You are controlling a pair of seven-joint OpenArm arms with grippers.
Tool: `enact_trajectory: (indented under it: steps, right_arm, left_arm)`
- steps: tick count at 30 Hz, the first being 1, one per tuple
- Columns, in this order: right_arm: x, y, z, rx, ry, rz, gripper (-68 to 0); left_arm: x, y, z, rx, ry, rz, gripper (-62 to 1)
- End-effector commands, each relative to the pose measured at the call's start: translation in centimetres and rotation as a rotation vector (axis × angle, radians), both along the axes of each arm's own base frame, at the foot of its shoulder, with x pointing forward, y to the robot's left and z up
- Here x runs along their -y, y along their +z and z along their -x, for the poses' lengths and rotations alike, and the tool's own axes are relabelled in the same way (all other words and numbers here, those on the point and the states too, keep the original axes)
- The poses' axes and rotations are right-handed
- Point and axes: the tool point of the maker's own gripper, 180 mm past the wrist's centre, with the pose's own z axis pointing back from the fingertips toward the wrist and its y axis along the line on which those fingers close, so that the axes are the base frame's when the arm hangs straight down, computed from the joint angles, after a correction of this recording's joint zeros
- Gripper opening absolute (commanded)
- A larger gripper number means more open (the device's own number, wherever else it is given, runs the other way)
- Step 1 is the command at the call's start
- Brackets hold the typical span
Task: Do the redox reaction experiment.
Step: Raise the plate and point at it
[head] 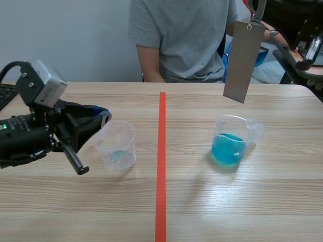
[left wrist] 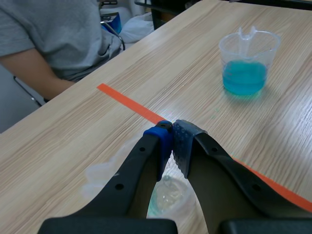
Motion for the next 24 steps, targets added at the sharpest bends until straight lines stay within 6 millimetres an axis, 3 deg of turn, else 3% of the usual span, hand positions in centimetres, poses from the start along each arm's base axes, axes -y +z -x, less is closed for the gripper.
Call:
enact_trajectory:
  steps: [1,13,24]
  right_arm:
    - [0.3,2.1,0.1,0.052,0.009,-0.023,-66.5]
    - [0.3,2.5,0.1,0.05,0.012,-0.048,-66.5]
    - [0.2,2.6,0.2,0.054,0.017,-0.051,-66.5]
  left_arm:
    - [1.2,0.8,-0.6,0.021,-0.021,0.044,-57.1]
    - [6.4,1.7,-6.1,0.048,-0.074,0.099,-57.1]
    - [12.6,2.7,-8.1,0.071,-0.179,0.13,-57.0]
